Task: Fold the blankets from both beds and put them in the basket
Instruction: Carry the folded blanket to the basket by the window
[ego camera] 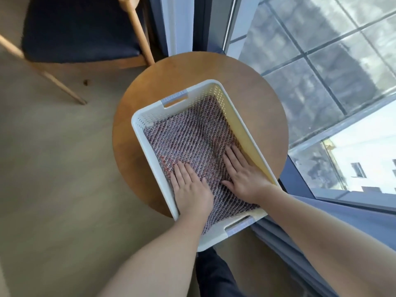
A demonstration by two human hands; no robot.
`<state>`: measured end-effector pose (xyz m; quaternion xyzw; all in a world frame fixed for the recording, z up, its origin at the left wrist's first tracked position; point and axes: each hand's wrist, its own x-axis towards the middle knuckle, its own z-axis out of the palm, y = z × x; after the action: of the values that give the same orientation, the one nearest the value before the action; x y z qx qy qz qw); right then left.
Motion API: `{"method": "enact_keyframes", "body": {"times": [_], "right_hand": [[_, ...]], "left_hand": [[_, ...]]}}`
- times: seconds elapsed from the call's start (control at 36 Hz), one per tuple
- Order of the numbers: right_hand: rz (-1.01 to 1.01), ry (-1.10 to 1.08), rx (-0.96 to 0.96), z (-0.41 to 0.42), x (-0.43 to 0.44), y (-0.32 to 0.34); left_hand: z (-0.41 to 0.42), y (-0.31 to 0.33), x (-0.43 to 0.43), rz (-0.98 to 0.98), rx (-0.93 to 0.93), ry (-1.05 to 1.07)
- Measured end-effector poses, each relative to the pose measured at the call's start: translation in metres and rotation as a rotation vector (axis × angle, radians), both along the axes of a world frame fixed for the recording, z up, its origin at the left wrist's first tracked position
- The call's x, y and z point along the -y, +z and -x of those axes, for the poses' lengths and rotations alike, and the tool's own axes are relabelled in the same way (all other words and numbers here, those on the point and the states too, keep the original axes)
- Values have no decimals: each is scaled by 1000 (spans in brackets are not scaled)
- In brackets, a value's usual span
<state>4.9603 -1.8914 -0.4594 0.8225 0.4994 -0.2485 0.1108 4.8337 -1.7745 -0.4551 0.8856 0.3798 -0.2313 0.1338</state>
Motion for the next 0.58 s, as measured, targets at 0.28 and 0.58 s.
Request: {"method": "enact_keyframes", "body": {"times": [0.28, 0.58], "right_hand": [[109, 30, -35, -2, -9, -8], [-177, -257, -90, 24, -63, 114]], "left_hand": [[-1, -10, -5, 9, -22, 23], [22, 115, -56, 140, 324, 12]]}}
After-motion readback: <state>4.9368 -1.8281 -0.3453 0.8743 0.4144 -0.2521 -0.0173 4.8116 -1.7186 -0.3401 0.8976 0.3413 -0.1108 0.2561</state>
